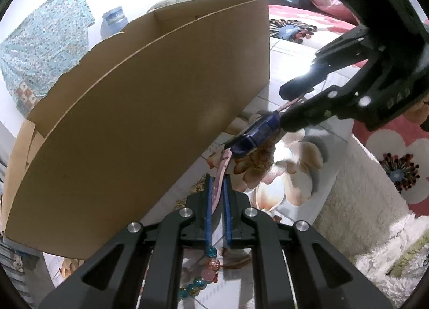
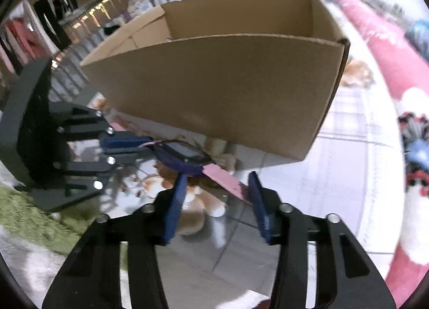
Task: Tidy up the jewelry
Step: 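Lift the watch with the right gripper toward the cardboard box, then lower the watch into the box and open the right gripper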
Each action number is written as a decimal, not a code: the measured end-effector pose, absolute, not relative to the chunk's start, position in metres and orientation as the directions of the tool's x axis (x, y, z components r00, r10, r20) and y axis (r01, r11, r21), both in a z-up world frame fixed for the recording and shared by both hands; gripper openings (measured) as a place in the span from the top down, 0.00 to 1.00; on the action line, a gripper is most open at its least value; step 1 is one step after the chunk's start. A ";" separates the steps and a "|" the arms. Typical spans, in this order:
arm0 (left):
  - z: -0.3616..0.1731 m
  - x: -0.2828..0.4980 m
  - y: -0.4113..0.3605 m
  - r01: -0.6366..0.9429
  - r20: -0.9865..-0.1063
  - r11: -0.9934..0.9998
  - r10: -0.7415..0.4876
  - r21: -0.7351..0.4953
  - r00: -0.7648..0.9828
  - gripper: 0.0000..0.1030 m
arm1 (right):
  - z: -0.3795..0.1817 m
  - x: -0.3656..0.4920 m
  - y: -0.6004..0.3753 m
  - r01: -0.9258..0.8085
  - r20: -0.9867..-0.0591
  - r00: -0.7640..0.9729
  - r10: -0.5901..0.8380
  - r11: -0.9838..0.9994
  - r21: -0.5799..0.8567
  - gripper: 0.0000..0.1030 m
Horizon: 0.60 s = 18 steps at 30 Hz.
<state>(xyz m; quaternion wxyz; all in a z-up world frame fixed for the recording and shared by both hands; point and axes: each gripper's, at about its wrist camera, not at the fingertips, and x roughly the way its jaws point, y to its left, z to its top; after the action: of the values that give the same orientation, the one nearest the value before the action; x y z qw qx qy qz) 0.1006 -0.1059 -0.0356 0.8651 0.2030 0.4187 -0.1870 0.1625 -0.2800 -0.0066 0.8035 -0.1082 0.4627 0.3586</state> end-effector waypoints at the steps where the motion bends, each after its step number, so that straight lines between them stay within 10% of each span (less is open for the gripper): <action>1: -0.035 0.102 -0.106 0.493 -0.800 0.848 -0.153 0.196 0.580 0.93 | -0.007 0.158 -0.277 -0.676 -0.825 0.348 0.444 0.729 0.107 0.69; 6: -0.034 0.097 -0.106 0.489 -0.788 0.847 -0.150 0.209 0.597 0.94 | -0.010 0.133 -0.257 -0.644 -0.798 0.541 0.266 0.741 -0.189 0.94; 18: 0.014 0.069 -0.102 0.463 -0.667 0.854 -0.203 0.237 0.717 0.97 | 0.034 0.085 -0.237 -0.510 -0.632 0.756 0.173 0.761 -0.402 0.99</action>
<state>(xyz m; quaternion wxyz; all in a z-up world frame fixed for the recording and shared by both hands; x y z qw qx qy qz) 0.0694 -0.1020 0.0145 0.9051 0.1975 0.3284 -0.1840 0.0853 -0.2371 0.0343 0.8916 -0.2882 0.2924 0.1913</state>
